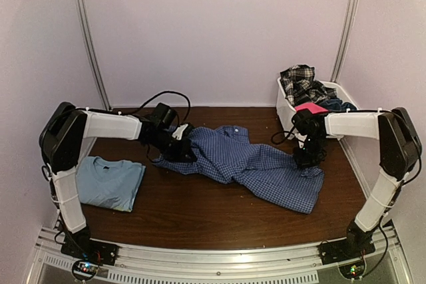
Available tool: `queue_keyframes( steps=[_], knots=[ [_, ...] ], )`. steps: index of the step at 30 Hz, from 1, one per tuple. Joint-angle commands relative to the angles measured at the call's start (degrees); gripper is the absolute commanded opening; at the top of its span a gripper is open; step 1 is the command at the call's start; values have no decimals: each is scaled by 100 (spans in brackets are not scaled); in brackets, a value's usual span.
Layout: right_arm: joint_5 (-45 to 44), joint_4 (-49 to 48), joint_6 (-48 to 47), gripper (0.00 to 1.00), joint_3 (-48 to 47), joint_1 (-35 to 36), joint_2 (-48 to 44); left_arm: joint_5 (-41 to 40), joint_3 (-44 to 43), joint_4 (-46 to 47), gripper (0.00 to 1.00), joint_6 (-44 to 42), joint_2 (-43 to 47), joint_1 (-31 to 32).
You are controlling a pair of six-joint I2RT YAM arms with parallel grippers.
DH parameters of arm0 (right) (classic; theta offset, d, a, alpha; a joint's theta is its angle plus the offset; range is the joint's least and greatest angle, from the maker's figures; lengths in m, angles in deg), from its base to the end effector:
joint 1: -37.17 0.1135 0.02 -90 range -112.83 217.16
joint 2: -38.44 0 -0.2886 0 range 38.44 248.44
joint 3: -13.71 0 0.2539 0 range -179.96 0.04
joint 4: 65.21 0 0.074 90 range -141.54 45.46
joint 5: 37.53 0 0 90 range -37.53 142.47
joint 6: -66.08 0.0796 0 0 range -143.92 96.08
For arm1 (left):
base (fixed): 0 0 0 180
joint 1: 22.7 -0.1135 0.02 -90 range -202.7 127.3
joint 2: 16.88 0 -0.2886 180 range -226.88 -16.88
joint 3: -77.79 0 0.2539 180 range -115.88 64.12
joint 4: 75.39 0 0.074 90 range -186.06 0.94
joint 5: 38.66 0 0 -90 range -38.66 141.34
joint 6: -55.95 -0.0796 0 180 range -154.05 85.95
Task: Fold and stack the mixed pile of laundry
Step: Flatten out the crumpled shirt at the center of the board.
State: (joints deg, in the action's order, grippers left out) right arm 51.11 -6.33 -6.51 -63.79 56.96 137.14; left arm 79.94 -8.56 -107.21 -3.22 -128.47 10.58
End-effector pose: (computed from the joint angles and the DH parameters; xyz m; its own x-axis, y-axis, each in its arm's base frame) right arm 0.3082 0.1089 0.1557 -0.9845 -0.0364 -0.1714 -0.0420 0.9987 0.0292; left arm 0.3420 -0.2701 0.1528 -0.9609 0.0925 -0.2610 0.2410 0.7436 -0.6236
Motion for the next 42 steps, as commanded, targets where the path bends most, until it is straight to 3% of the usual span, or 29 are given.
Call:
queue_keyframes(
  steps=[1, 14, 19, 23, 27, 29, 30, 31, 34, 36, 38, 40, 42],
  knots=[
    [-498, 227, -172, 0, -261, -146, -193, 202, -263, -1, 0, -158, 593, -93],
    [-748, 1984, -561, 0, -2152, -247, -1777, 799, -882, -355, 0, -223, 2670, -830],
    [-1117, 2440, -611, 0, -2951, -397, -2133, 913, -1181, -962, 0, -576, 2956, -955],
    [-967, 2433, -690, 0, -3460, -470, -2204, 1407, -615, -1425, 0, -932, 3231, -955],
    [-331, 2209, -752, 0, -3640, -469, -2271, 2091, 196, -996, 0, -642, 3741, -955],
    [-47, 2068, -725, 0, -3529, -467, -2280, 1670, 454, -629, 0, -367, 3870, -955],
    [103, 1997, -737, 0, -3438, -467, -2241, 1086, 405, -760, 0, -410, 3821, -959],
    [210, 1937, -727, 0, -3344, -467, -2173, 501, 249, -993, 2, -525, 3647, -963],
    [591, 1661, -579, 0, -3193, -467, -1988, -767, -301, -1430, 23, -684, 2743, -1222],
    [766, 1511, -485, 0, -3197, -467, -1866, -744, -546, -1345, 41, -655, 2167, -1554],
    [883, 1474, -444, 0, -3249, -467, -1726, -1136, -769, -1564, 50, -791, 1856, -1691],
    [1030, 1475, -399, 0, -3285, -467, -1639, -1031, -584, -1537, 60, -1089, 2006, -1678],
    [1132, 1450, -335, 0, -3257, -467, -1626, -288, 26, -1223, 63, -1389, 2670, -1581]
  ],
)
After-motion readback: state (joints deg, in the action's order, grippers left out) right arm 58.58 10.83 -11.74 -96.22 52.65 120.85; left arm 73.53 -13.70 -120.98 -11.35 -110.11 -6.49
